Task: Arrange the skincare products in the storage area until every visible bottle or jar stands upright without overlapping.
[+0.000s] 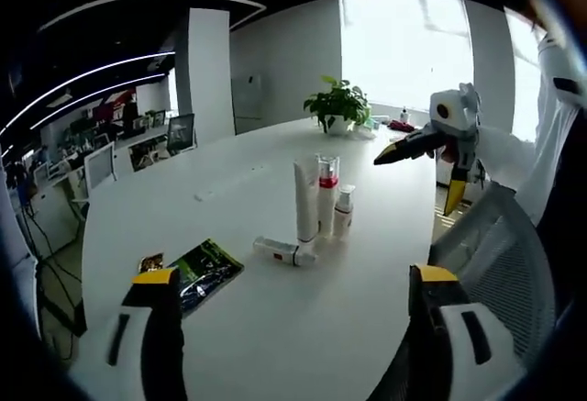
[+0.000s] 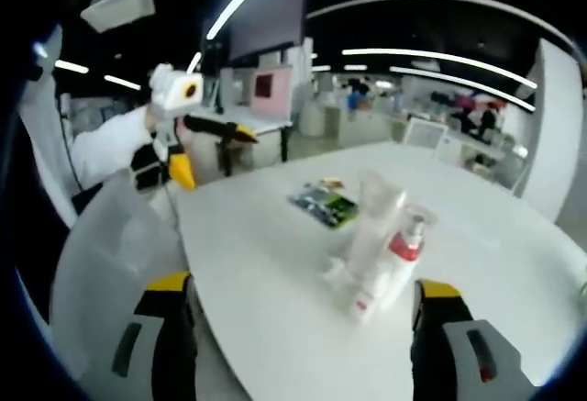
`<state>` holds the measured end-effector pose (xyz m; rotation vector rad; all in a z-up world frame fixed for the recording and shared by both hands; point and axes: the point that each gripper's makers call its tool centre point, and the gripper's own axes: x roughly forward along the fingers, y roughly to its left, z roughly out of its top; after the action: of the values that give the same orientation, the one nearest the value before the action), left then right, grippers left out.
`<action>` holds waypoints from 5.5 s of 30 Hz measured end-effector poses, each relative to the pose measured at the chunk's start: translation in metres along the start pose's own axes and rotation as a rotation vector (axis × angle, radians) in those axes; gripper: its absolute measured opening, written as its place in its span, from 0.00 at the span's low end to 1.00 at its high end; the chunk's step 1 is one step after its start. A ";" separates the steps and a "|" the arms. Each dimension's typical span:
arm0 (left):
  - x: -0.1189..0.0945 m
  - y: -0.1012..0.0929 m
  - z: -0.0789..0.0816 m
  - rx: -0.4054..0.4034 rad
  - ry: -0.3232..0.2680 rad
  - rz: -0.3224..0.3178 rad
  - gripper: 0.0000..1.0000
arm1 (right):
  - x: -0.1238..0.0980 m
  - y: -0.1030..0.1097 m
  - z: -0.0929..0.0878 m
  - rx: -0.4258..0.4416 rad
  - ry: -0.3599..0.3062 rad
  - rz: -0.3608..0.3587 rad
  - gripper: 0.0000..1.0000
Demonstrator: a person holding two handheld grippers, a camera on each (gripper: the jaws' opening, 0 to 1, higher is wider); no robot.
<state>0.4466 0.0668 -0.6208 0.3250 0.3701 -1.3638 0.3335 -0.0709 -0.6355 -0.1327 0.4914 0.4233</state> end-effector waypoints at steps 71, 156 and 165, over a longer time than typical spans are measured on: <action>0.016 -0.009 -0.031 0.094 0.073 -0.218 0.87 | 0.152 -0.028 -0.070 0.168 0.348 -0.313 0.27; 0.126 0.036 -0.066 0.668 0.237 -0.290 0.54 | 0.153 -0.022 -0.047 0.089 0.318 -0.252 0.12; 0.149 0.034 -0.068 0.808 0.246 -0.272 0.53 | 0.150 -0.016 -0.042 0.035 0.322 -0.229 0.12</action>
<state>0.5003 -0.0291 -0.7473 1.1502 0.0428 -1.7058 0.4416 -0.0411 -0.7443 -0.2222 0.7909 0.1680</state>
